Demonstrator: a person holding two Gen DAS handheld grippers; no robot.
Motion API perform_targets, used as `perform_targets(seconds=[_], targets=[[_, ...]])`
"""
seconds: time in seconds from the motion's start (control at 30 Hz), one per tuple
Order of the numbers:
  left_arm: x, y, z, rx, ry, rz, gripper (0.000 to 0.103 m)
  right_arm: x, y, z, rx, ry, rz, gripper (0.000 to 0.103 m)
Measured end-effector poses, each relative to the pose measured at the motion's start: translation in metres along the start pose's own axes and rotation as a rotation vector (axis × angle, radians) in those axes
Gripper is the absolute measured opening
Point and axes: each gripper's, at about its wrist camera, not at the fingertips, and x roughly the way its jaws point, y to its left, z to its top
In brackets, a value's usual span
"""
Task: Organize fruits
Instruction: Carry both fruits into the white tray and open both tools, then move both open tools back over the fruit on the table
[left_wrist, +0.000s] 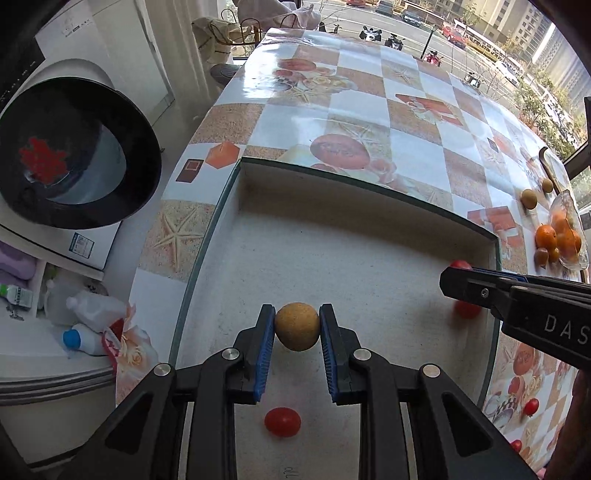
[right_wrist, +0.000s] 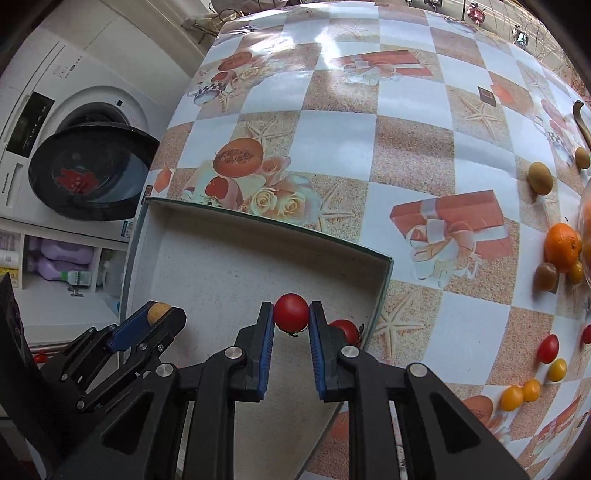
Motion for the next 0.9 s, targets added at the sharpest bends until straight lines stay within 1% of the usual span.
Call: perform_targets(seconds=[0.23, 0.27, 0.3, 0.33, 0.37, 0.4, 0.43, 0.47, 0.5, 0.53, 0.63, 0.77, 0.83, 0.9], targets=[[0.011, 0.000, 0.000, 0.006, 0.035, 0.023, 0.026, 0.019, -0.002, 0.006, -0.002, 0.027, -0.058, 0.021], [0.012, 0.001, 0.000, 0.003, 0.042, 0.022, 0.026, 0.020, 0.000, 0.006, -0.006, 0.019, -0.060, 0.021], [0.013, 0.003, 0.000, 0.001, 0.040, 0.018, 0.027, 0.021, 0.001, 0.007, -0.015, 0.021, -0.067, 0.021], [0.013, 0.003, 0.000, 0.001, 0.040, 0.021, 0.030, 0.021, 0.002, 0.007, -0.024, 0.021, -0.072, 0.021], [0.012, 0.004, 0.000, 0.003, 0.039, 0.030, 0.054, 0.021, 0.003, 0.007, -0.030, 0.023, -0.073, 0.022], [0.010, 0.004, -0.001, 0.002, 0.026, 0.041, 0.079, 0.021, 0.004, 0.007, -0.032, 0.025, -0.065, 0.026], [0.006, 0.004, -0.002, 0.003, -0.007, 0.054, 0.081, 0.020, 0.004, 0.008, -0.030, 0.029, -0.050, 0.029], [0.002, 0.004, -0.002, 0.011, -0.029, 0.059, 0.081, 0.021, 0.005, 0.009, -0.028, 0.032, -0.040, 0.038], [0.001, 0.004, -0.002, 0.019, -0.029, 0.055, 0.081, 0.021, 0.006, 0.010, -0.026, 0.031, -0.050, 0.052], [0.000, 0.004, -0.001, 0.025, -0.022, 0.049, 0.081, 0.019, 0.006, 0.010, -0.026, 0.024, -0.046, 0.056], [-0.005, 0.006, -0.001, 0.025, -0.027, 0.057, 0.081, 0.008, 0.003, 0.009, -0.008, 0.004, -0.027, 0.061], [-0.014, 0.010, -0.003, 0.008, -0.032, 0.060, 0.081, -0.014, 0.000, 0.007, 0.019, -0.038, 0.033, 0.081], [-0.019, 0.009, -0.006, 0.015, -0.035, 0.066, 0.081, -0.026, -0.005, 0.003, 0.034, -0.056, 0.059, 0.081], [-0.024, 0.004, -0.009, 0.030, -0.038, 0.068, 0.081, -0.036, -0.011, -0.001, 0.052, -0.069, 0.068, 0.083]])
